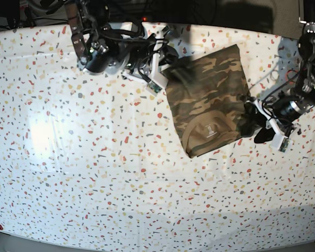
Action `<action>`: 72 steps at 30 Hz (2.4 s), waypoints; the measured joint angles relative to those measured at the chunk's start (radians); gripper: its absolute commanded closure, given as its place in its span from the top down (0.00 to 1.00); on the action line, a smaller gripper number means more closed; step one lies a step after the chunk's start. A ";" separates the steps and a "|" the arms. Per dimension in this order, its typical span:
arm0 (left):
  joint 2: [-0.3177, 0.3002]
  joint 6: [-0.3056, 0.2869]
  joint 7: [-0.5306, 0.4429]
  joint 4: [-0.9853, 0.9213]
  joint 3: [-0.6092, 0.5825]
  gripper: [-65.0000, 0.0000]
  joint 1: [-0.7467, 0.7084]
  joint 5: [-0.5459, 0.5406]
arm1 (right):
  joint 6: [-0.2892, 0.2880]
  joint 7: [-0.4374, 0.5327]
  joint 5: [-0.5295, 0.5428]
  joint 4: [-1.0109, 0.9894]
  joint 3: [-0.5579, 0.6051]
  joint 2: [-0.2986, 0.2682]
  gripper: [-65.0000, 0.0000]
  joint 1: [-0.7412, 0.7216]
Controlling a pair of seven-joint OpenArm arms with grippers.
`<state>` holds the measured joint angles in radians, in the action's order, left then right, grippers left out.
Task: Fold the T-shirt properly
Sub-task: 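Lower the folded shirt onto the table and open both grippers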
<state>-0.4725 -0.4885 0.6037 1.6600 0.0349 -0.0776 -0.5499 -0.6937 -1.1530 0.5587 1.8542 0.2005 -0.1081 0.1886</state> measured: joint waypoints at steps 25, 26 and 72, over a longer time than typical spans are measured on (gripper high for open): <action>0.117 0.067 -0.324 -0.193 0.084 0.40 -0.282 0.156 | 0.074 0.409 -0.357 -0.123 -0.090 0.006 0.00 -0.035; 0.123 0.061 -0.339 -0.201 0.084 0.40 -0.282 0.154 | 0.077 0.408 -0.359 -0.134 -0.081 0.017 0.00 -0.043; 0.083 0.054 -0.315 0.073 0.344 0.40 -0.518 -0.046 | 0.035 0.385 -0.457 0.205 -0.118 0.145 0.00 0.303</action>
<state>-0.3897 -0.4347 0.2886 1.7332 0.3794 -0.5957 -0.5961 -0.6586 -0.7685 0.1013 2.0590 0.0826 0.0364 0.4915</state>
